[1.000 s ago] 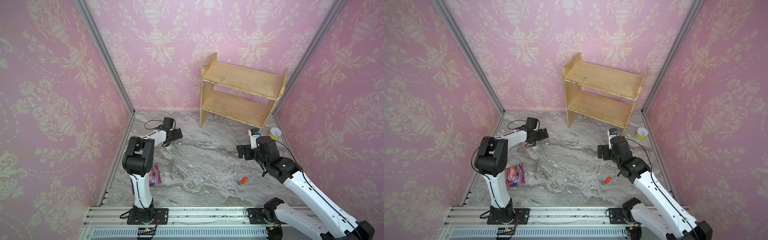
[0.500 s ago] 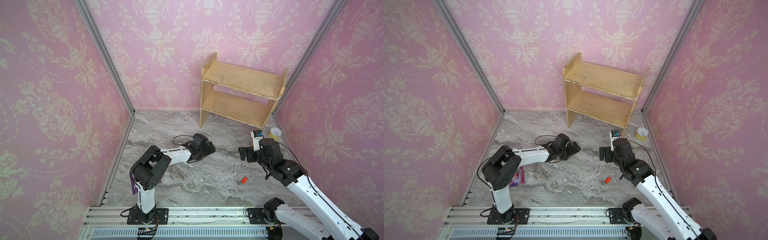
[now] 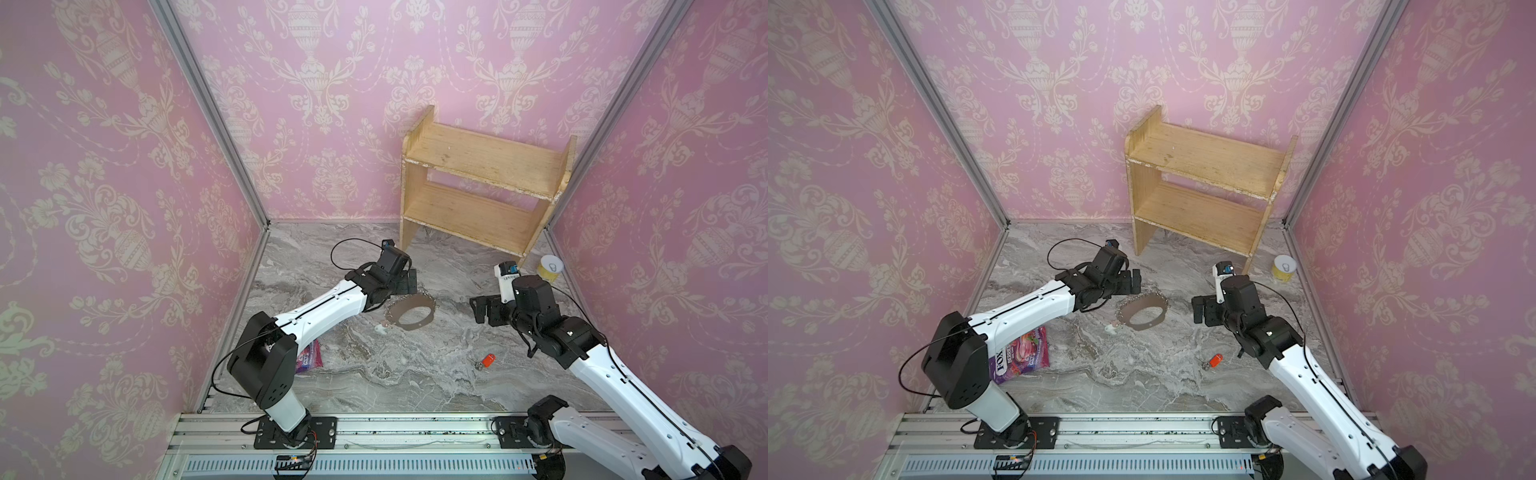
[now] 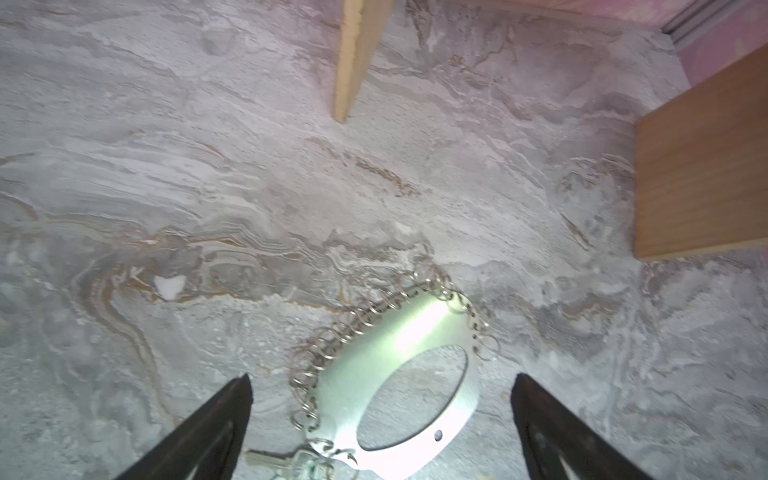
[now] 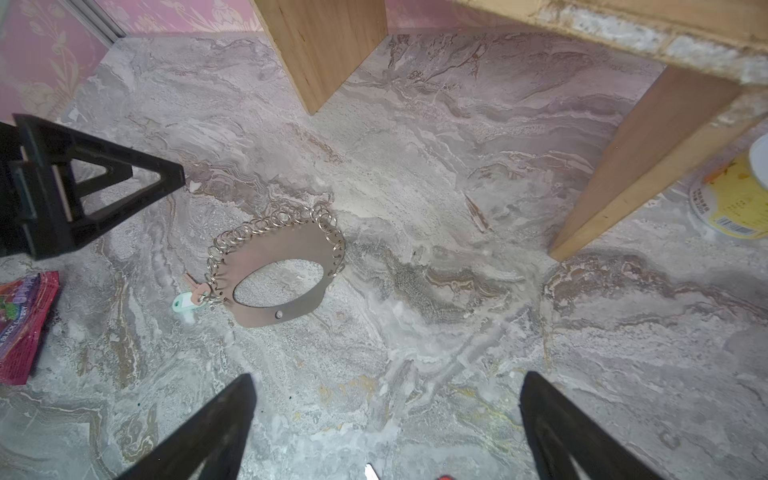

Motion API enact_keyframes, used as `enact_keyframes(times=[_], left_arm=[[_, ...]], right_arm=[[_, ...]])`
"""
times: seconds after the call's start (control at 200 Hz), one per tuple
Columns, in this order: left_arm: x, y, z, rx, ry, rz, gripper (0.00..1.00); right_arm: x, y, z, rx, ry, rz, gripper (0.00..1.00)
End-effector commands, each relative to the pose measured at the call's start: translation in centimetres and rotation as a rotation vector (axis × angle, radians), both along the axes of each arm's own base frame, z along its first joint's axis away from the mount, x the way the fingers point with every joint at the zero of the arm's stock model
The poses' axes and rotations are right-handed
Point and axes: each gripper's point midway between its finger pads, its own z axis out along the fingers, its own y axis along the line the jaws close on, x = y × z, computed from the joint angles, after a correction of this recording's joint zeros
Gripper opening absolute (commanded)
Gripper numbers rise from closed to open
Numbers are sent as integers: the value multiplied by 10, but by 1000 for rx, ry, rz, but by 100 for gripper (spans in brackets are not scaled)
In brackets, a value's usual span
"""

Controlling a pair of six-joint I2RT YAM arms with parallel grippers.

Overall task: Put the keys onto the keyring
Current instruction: 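Reach the left gripper forward over the tan keyring plate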

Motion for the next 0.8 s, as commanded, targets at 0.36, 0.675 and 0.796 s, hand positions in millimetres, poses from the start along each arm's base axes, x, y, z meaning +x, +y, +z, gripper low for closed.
enact_keyframes(times=[0.36, 0.675, 0.796], left_arm=[[-36, -34, -109, 79, 332, -288, 99], [-102, -49, -124, -31, 484, -281, 99], [-139, -82, -132, -95, 539, -329, 99]], right_arm=[[-12, 11, -24, 88, 105, -1, 100], [-12, 19, -38, 128, 148, -1, 100], [-12, 18, -45, 128, 166, -13, 100]])
